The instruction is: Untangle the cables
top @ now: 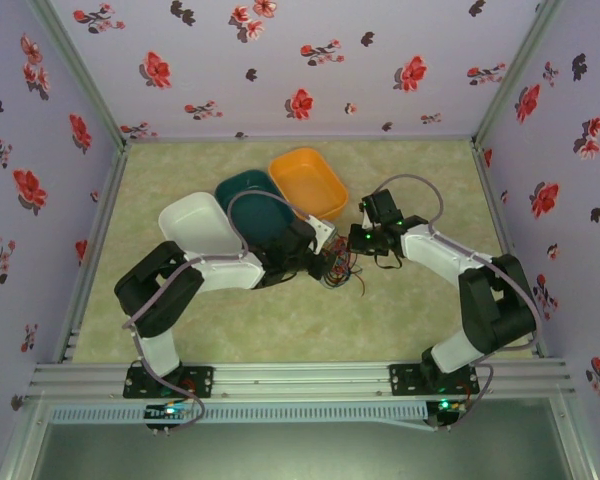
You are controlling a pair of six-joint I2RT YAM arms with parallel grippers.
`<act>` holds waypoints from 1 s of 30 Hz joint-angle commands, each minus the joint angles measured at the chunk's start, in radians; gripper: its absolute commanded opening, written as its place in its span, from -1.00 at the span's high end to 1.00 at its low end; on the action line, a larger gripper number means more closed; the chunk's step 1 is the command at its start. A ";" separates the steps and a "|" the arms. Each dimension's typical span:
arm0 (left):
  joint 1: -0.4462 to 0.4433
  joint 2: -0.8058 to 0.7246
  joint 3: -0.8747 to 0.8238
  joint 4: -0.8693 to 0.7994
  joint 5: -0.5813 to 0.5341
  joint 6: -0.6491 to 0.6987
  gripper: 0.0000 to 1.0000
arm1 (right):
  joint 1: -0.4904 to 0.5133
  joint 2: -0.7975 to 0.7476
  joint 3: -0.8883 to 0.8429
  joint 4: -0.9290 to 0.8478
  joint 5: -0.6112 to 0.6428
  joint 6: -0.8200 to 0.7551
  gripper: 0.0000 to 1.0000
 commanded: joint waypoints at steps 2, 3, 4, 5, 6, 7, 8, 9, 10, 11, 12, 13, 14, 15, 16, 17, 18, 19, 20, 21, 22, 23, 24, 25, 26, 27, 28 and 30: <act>0.007 -0.002 -0.012 -0.023 -0.011 -0.007 0.67 | -0.007 -0.058 0.003 -0.040 0.071 0.005 1.00; 0.007 -0.004 -0.014 -0.023 -0.013 -0.007 0.70 | -0.006 -0.076 0.005 -0.055 0.097 0.003 1.00; 0.007 -0.004 -0.015 -0.024 -0.016 -0.007 0.72 | -0.006 -0.093 0.007 -0.068 0.114 0.003 1.00; 0.006 -0.005 -0.016 -0.025 -0.019 -0.007 0.73 | -0.005 -0.111 0.009 -0.082 0.133 -0.001 1.00; 0.007 -0.006 -0.017 -0.029 -0.023 -0.006 0.75 | -0.006 -0.134 0.010 -0.095 0.148 -0.004 1.00; 0.007 -0.006 -0.017 -0.032 -0.026 -0.005 0.76 | -0.007 -0.153 0.013 -0.106 0.163 -0.007 1.00; 0.007 -0.007 -0.017 -0.038 -0.031 -0.004 0.78 | -0.007 -0.178 0.016 -0.120 0.179 -0.010 1.00; 0.007 -0.006 -0.016 -0.043 -0.035 -0.003 0.81 | -0.006 -0.203 0.019 -0.134 0.197 -0.014 1.00; 0.007 -0.006 -0.016 -0.047 -0.036 -0.002 0.84 | -0.006 -0.226 0.021 -0.147 0.213 -0.017 1.00; 0.007 -0.006 -0.017 -0.049 -0.038 -0.002 0.86 | -0.005 -0.254 0.027 -0.160 0.229 -0.019 1.00; 0.007 -0.006 -0.017 -0.049 -0.040 -0.004 0.87 | -0.005 -0.282 0.032 -0.172 0.242 -0.021 1.00; 0.007 -0.006 -0.019 -0.047 -0.039 -0.005 0.88 | -0.004 -0.305 0.038 -0.183 0.250 -0.022 1.00; 0.007 -0.004 -0.019 -0.047 -0.040 -0.005 0.90 | -0.005 -0.331 0.044 -0.193 0.258 -0.024 1.00; 0.006 -0.003 -0.017 -0.047 -0.039 -0.007 0.92 | -0.005 -0.356 0.050 -0.201 0.263 -0.027 1.00; 0.006 -0.003 -0.016 -0.048 -0.037 -0.007 0.94 | -0.005 -0.374 0.054 -0.207 0.267 -0.030 1.00; 0.007 -0.001 -0.014 -0.049 -0.037 -0.007 0.98 | -0.005 -0.396 0.060 -0.215 0.270 -0.035 1.00; 0.007 -0.001 -0.013 -0.050 -0.038 -0.006 1.00 | -0.004 -0.413 0.067 -0.227 0.276 -0.036 1.00; 0.007 0.000 -0.011 -0.052 -0.037 -0.005 1.00 | -0.004 -0.430 0.078 -0.241 0.284 -0.038 1.00; 0.007 0.001 -0.010 -0.053 -0.037 -0.004 1.00 | -0.004 -0.443 0.089 -0.256 0.293 -0.041 1.00; 0.007 0.002 -0.010 -0.055 -0.036 -0.004 1.00 | -0.003 -0.456 0.101 -0.274 0.302 -0.043 1.00; 0.007 0.002 -0.008 -0.057 -0.036 -0.004 1.00 | -0.004 -0.465 0.111 -0.287 0.312 -0.046 1.00; 0.007 0.001 -0.007 -0.061 -0.035 -0.004 1.00 | -0.004 -0.475 0.124 -0.305 0.324 -0.049 1.00; 0.007 0.003 -0.005 -0.065 -0.035 -0.002 1.00 | -0.004 -0.486 0.136 -0.321 0.338 -0.052 1.00; 0.007 0.004 -0.005 -0.068 -0.034 -0.002 1.00 | -0.004 -0.492 0.146 -0.330 0.348 -0.054 1.00; 0.007 0.005 -0.004 -0.070 -0.034 -0.002 1.00 | -0.003 -0.502 0.158 -0.345 0.363 -0.059 1.00; 0.006 0.005 -0.004 -0.072 -0.035 -0.002 1.00 | -0.004 -0.508 0.166 -0.357 0.378 -0.061 1.00; 0.007 0.005 -0.004 -0.074 -0.034 -0.001 1.00 | -0.003 -0.514 0.176 -0.365 0.387 -0.063 1.00; 0.007 0.007 -0.005 -0.074 -0.035 -0.001 1.00 | -0.005 -0.524 0.197 -0.384 0.408 -0.070 1.00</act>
